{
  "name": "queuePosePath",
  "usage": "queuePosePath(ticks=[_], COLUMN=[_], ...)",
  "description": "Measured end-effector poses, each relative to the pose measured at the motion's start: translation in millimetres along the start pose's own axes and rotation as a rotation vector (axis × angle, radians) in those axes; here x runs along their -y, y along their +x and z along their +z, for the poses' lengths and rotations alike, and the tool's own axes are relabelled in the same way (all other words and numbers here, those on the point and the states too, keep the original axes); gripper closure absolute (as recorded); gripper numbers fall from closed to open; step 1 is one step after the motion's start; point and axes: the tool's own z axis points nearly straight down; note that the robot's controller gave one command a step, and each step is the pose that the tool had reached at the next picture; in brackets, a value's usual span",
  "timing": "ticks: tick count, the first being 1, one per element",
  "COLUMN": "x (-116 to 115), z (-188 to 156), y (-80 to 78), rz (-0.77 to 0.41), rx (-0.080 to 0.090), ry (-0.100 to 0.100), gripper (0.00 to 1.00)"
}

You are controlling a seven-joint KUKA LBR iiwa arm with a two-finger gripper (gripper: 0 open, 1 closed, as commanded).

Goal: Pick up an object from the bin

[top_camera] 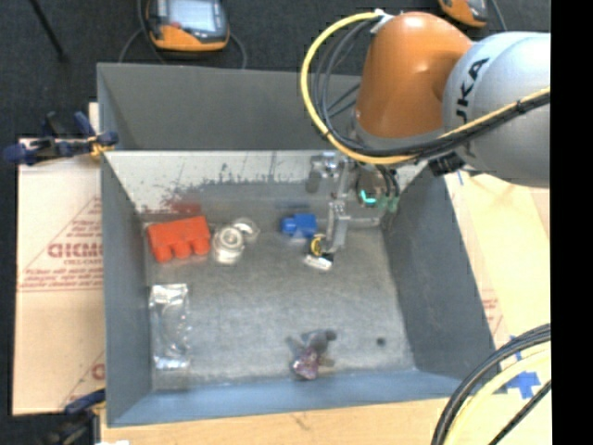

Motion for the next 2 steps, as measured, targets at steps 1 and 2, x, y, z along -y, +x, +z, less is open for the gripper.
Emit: queuePosePath(ticks=[1,2], x=[43.0,63.5], z=[91.3,150.8], y=[-0.2,-14.9], rz=[-0.006,0.017], rx=[-0.001,0.021], ry=[0.001,-0.001], gripper=[0.0,0.0])
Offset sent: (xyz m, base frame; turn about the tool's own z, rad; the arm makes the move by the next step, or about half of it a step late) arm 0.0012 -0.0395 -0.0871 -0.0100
